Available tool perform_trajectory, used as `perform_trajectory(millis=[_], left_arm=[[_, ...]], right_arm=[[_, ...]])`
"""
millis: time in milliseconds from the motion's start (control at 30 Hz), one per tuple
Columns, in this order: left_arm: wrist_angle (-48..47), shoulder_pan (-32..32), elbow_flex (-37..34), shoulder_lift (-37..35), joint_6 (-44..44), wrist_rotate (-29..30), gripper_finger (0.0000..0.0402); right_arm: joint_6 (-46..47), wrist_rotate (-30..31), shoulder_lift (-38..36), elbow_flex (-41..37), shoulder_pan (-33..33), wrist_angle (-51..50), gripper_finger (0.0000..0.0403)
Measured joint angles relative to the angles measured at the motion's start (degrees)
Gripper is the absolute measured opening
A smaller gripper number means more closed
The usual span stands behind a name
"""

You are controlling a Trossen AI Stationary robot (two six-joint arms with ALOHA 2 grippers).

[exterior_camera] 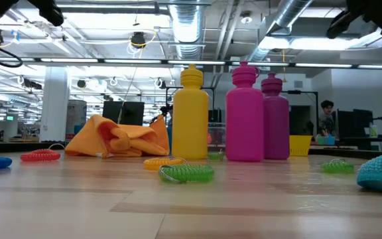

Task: Pick & Place Sports Items
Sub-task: Put the pink tumbler into the transparent bin

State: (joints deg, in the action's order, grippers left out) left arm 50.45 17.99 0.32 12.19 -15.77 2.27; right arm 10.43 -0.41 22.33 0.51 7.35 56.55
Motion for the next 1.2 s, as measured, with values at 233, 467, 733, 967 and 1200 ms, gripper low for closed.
perform_trajectory(millis=[233,467,733,967,1200], left_arm=[[0.9,0.01,0.0,0.0,5.08,-3.71,0.03],[1.09,-0.03,0.0,3.79,15.81,22.98,0.03],[4.85,-7.25,3.3,21.96,15.97,36.93,0.03],[4.63,-18.53,15.41,43.92,20.18,30.24,0.03],[-2.02,-22.7,27.59,53.5,27.39,24.86,0.03]], right_arm=[[-4.03,9.11,0.0,-0.02,0.0,-2.02,0.0],[-14.19,18.96,0.0,0.0,0.0,-5.77,0.0],[-16.56,31.27,0.88,0.0,0.01,-9.06,0.0],[-18.97,37.56,1.33,0.22,-0.09,-9.3,0.0],[-15.01,36.88,3.36,20.77,-0.07,-41.11,0.0]])
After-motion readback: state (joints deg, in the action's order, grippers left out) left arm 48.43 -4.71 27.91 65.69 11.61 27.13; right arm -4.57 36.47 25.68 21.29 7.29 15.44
